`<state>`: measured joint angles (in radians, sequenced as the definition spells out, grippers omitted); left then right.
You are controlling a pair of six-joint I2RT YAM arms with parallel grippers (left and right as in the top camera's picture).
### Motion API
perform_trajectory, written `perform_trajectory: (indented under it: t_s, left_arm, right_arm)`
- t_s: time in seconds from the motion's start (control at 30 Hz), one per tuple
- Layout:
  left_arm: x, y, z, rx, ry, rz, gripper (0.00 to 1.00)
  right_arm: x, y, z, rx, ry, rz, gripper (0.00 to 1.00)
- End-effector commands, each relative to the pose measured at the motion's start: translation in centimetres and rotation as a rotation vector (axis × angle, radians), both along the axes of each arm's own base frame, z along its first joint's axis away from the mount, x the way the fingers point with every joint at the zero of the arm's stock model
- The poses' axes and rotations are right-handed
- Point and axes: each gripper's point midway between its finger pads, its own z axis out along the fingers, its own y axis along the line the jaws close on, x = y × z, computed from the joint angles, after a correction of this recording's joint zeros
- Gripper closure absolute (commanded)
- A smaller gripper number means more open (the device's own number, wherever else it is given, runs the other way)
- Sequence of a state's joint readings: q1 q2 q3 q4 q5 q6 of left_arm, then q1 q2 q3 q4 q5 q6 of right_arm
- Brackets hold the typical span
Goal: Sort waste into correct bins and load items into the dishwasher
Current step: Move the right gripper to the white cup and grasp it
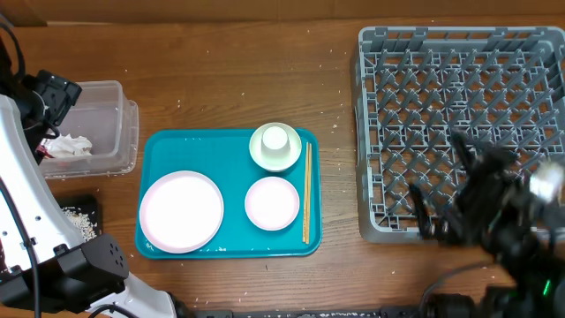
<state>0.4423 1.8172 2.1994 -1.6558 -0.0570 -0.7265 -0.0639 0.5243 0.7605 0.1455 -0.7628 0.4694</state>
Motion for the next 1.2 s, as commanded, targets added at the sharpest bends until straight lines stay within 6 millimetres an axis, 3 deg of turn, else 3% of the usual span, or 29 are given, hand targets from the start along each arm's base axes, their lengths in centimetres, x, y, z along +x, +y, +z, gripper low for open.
perform_trajectory:
  t_s: [0.0,0.17,0.3,0.37,0.4,0.5,0.7,0.83,1.0,1.17]
  left_arm:
    - [0.0,0.1,-0.1,0.008,0.008,0.007,0.0]
    - [0.0,0.1,-0.1,0.008,0.008,0.007,0.0]
    - [0.0,0.1,-0.1,0.008,0.008,0.007,0.0]
    - [0.0,0.1,-0.1,0.008,0.008,0.007,0.0]
    - [0.0,0.1,-0.1,0.008,0.008,0.007,0.0]
    - [0.0,0.1,-0.1,0.008,0.008,0.007,0.0]
    - [0.0,0.1,-0.1,0.008,0.008,0.007,0.0]
    - [0.0,0.1,-0.1,0.008,0.008,0.007,0.0]
    - [0.0,0.1,-0.1,0.008,0.008,0.007,0.0]
    - [0.0,0.1,-0.1,0.008,0.008,0.007,0.0]
  right_arm:
    - [3.8,1.6,1.1,-0.076,0.129,0.131,0.0]
    - [9.4,4.1,-0.3,-0.098,0.331,0.236,0.0]
    - [11.7,7.2,-2.7,-0.108,0.433,0.352,0.0]
    - [13.1,7.8,-3.9,-0.03,0.558,0.382,0.0]
    - [14.2,8.4,-5.1,0.06,0.703,0.409,0.0]
    - [15.1,10.7,-5.7,0.067,0.706,0.477,0.0]
    - [18.2,14.6,-11.4,0.029,0.809,0.182,0.0]
    - [19.2,15.5,-15.8,-0.067,0.864,-0.114,0.01]
    - [19.5,18.2,-17.9,-0.145,0.87,-0.184,0.0]
    - [21.2,18.4,-20.8,-0.23,0.964,-0.241,0.0]
